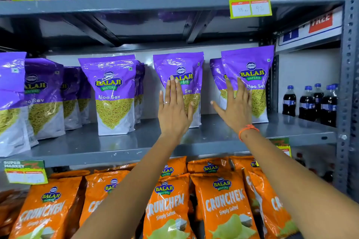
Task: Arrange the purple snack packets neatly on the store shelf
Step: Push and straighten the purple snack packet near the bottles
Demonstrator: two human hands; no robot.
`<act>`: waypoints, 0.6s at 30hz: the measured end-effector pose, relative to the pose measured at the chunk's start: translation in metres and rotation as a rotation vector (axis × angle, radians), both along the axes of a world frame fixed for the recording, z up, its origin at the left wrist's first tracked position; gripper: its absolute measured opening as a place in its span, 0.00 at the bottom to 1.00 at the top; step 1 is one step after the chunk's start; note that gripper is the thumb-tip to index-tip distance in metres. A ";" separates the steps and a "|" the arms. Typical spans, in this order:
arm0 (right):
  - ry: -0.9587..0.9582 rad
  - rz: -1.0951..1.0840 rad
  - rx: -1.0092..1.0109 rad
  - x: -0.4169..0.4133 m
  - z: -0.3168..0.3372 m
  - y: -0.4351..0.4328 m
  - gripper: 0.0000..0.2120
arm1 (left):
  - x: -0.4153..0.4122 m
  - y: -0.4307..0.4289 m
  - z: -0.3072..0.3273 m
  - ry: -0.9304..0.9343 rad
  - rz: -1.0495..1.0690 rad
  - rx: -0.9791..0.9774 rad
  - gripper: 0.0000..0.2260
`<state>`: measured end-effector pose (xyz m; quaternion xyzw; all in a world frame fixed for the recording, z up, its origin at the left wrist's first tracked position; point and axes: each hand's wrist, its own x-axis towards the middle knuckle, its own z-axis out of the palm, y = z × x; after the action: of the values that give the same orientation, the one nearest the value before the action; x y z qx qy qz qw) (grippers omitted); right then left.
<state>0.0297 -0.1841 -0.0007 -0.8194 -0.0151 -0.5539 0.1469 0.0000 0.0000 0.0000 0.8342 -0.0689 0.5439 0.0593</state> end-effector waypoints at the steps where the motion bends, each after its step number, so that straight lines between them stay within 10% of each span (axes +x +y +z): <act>1: 0.071 -0.033 0.019 0.002 -0.004 -0.008 0.43 | -0.001 -0.004 -0.006 0.044 0.025 0.008 0.31; 11: 0.315 -0.098 0.180 0.024 -0.021 -0.041 0.62 | -0.007 -0.025 -0.072 0.279 -0.086 0.085 0.28; 18: 0.341 -0.120 0.318 0.040 -0.019 -0.057 0.65 | -0.003 -0.023 -0.093 -0.033 -0.082 0.263 0.23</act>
<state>0.0692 -0.2407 -0.0197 -0.8671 0.1460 -0.4107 0.2412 -0.0032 -0.0225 -0.0931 0.8223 -0.1746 0.5408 -0.0294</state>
